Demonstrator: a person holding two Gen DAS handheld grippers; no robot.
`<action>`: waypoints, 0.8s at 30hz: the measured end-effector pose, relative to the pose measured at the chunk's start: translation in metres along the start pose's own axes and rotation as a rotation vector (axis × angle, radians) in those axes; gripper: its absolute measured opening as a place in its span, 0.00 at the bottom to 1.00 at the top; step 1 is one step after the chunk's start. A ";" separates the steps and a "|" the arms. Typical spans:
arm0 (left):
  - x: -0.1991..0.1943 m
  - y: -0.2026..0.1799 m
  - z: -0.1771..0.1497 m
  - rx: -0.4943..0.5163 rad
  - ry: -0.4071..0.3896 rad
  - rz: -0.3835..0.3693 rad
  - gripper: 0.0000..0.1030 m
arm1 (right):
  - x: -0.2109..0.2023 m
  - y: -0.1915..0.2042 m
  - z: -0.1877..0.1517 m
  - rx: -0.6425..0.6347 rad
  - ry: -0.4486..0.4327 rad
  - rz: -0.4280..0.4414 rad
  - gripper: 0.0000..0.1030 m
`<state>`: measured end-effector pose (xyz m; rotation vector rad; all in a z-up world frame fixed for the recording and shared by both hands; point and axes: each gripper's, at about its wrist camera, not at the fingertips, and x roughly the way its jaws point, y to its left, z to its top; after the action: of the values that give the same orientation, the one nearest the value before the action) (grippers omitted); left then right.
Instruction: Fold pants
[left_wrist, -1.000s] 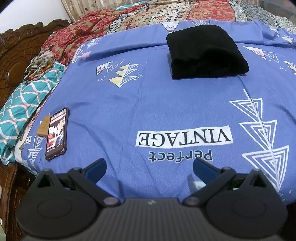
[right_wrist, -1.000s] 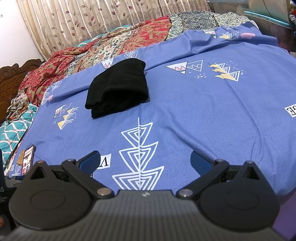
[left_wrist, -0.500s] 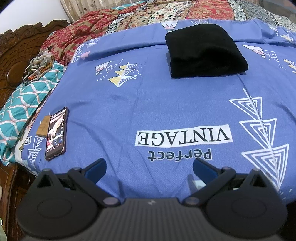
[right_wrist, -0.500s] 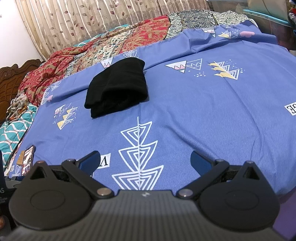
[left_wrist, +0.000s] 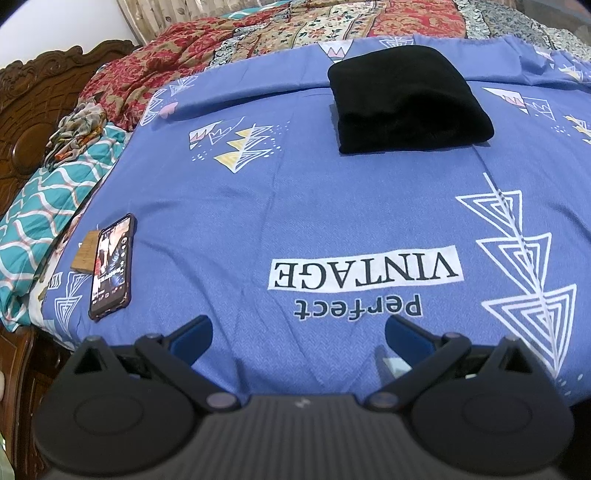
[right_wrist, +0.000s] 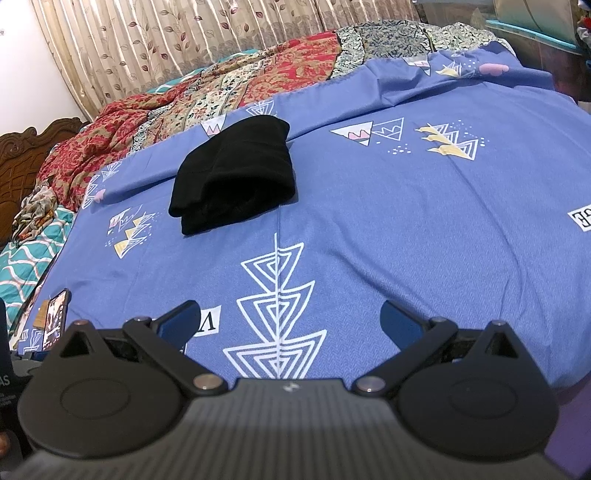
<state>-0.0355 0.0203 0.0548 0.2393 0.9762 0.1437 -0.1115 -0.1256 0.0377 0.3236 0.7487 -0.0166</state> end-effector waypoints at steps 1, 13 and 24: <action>0.000 0.000 0.000 0.001 -0.001 0.000 1.00 | 0.000 0.000 0.000 0.000 0.000 -0.001 1.00; -0.001 -0.001 0.001 0.014 -0.001 0.000 1.00 | 0.000 0.000 0.001 0.002 0.001 -0.001 1.00; -0.002 -0.001 0.002 0.018 -0.003 0.000 1.00 | 0.000 -0.001 0.001 0.002 0.001 0.000 1.00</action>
<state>-0.0350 0.0188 0.0565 0.2563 0.9754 0.1344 -0.1110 -0.1265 0.0379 0.3258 0.7495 -0.0171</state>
